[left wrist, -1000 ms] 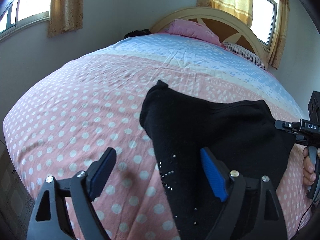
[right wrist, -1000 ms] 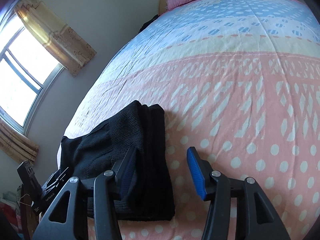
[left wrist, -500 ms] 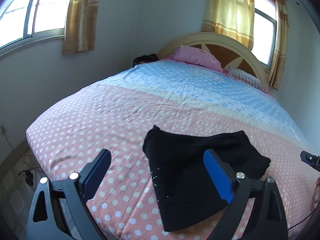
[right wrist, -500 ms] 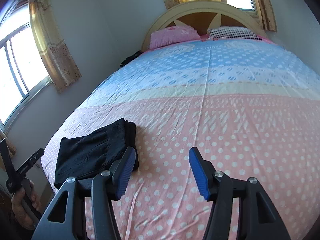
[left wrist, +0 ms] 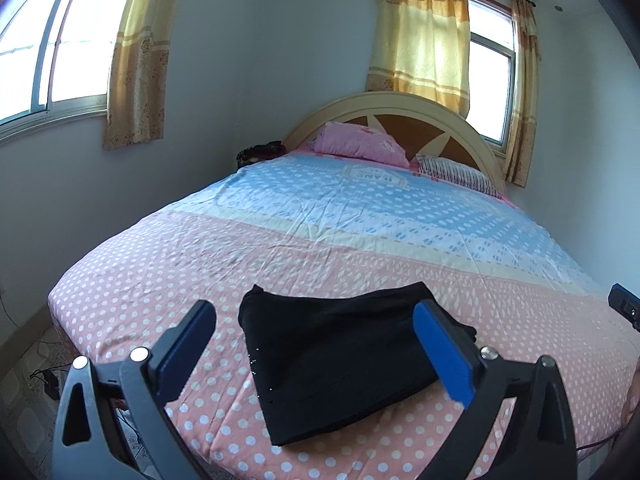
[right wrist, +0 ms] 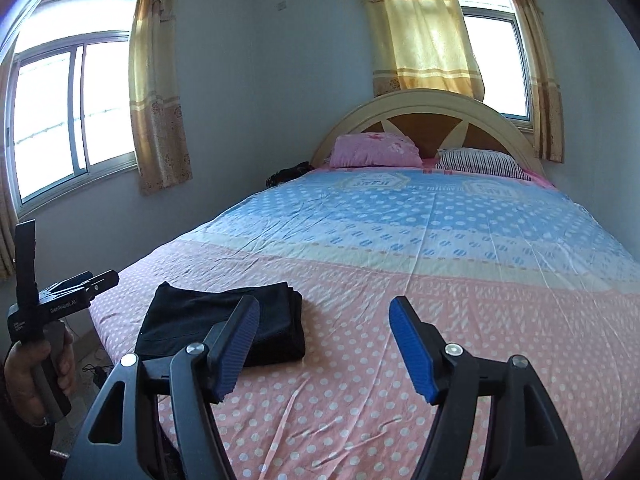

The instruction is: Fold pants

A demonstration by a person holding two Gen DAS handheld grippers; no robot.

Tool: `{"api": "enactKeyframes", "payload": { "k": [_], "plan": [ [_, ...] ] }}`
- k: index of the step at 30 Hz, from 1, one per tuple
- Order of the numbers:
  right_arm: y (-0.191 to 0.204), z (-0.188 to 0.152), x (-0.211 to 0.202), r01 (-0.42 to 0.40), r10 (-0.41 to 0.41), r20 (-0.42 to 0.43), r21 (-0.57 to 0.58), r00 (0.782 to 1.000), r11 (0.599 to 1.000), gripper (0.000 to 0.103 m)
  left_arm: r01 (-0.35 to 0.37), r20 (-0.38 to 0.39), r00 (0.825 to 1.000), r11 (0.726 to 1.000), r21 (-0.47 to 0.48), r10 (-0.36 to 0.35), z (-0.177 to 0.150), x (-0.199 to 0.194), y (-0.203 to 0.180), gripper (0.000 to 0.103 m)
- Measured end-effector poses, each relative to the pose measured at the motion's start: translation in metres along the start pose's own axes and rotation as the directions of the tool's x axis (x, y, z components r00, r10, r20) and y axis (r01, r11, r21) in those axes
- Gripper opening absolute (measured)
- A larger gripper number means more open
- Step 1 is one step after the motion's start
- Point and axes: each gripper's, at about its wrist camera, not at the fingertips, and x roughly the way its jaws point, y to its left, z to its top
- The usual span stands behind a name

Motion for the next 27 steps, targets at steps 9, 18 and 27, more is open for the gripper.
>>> {"api": "enactKeyframes", "payload": {
  "k": [9,18,27],
  "plan": [
    [0.001,0.001,-0.0042,0.0,0.0,0.004,0.001,1.0,1.0,0.069,0.007,-0.008,1.0,1.0,0.008,-0.007,-0.0058,0.0012,-0.0076,0.102],
    [-0.0014,0.0015,-0.0055,-0.008,0.008,0.002,0.019,1.0,1.0,0.069,0.0,0.005,1.0,1.0,0.007,-0.001,-0.0065,-0.0007,-0.0074,0.102],
    [-0.0007,0.0005,-0.0044,-0.011,0.011,-0.005,0.021,1.0,1.0,0.069,-0.005,0.013,1.0,1.0,0.02,0.004,-0.0063,-0.0033,-0.0092,0.102]
  ]
}}
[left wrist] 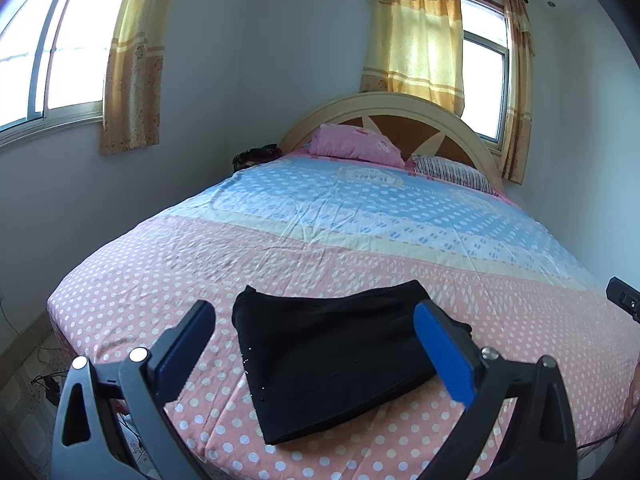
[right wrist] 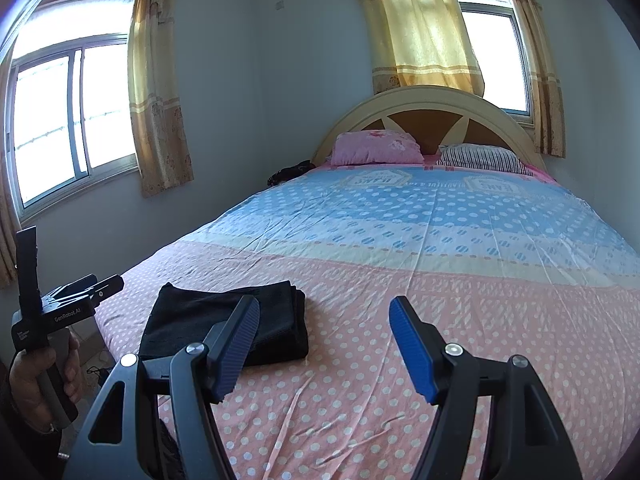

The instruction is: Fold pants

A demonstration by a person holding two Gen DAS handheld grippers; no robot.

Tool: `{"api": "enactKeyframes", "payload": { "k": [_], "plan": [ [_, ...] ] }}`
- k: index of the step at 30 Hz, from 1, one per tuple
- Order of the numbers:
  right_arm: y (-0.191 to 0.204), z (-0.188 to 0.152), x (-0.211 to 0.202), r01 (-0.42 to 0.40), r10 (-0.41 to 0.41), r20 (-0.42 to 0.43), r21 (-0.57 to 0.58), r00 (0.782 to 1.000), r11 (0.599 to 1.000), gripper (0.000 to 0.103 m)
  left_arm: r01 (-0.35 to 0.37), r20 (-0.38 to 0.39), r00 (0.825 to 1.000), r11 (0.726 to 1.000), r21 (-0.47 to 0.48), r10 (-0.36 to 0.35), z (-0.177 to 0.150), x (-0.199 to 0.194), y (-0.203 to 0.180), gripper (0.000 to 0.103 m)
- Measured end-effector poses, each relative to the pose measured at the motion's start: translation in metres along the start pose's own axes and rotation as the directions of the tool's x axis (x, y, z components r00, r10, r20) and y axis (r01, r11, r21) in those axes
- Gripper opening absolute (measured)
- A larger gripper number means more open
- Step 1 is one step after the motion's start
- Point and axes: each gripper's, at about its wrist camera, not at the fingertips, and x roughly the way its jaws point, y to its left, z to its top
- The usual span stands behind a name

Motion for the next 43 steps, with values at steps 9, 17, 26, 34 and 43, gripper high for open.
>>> {"api": "enactKeyframes", "payload": {
  "k": [9,17,26,34,43],
  "plan": [
    [-0.001,-0.001,0.0,0.002,-0.002,-0.003,-0.001,1.0,1.0,0.069,-0.002,-0.005,1.0,1.0,0.015,0.002,-0.001,0.001,-0.005,0.103],
    [-0.001,-0.001,0.001,0.005,-0.005,-0.003,-0.003,1.0,1.0,0.069,-0.027,0.014,1.0,0.999,0.041,0.027,0.002,-0.003,-0.01,0.103],
    [-0.003,-0.003,0.003,0.008,-0.009,-0.01,-0.007,1.0,1.0,0.069,-0.034,0.021,0.999,0.998,0.045,0.033,0.004,-0.005,-0.012,0.103],
    [-0.003,-0.005,0.007,0.011,-0.011,-0.023,-0.013,1.0,1.0,0.069,-0.053,0.03,0.998,0.996,0.067,0.051,0.001,-0.003,-0.015,0.103],
    [-0.002,-0.006,0.008,0.013,-0.014,-0.026,-0.02,1.0,1.0,0.069,-0.054,0.04,0.998,0.993,0.1,0.051,-0.003,-0.003,-0.022,0.103]
  ]
}}
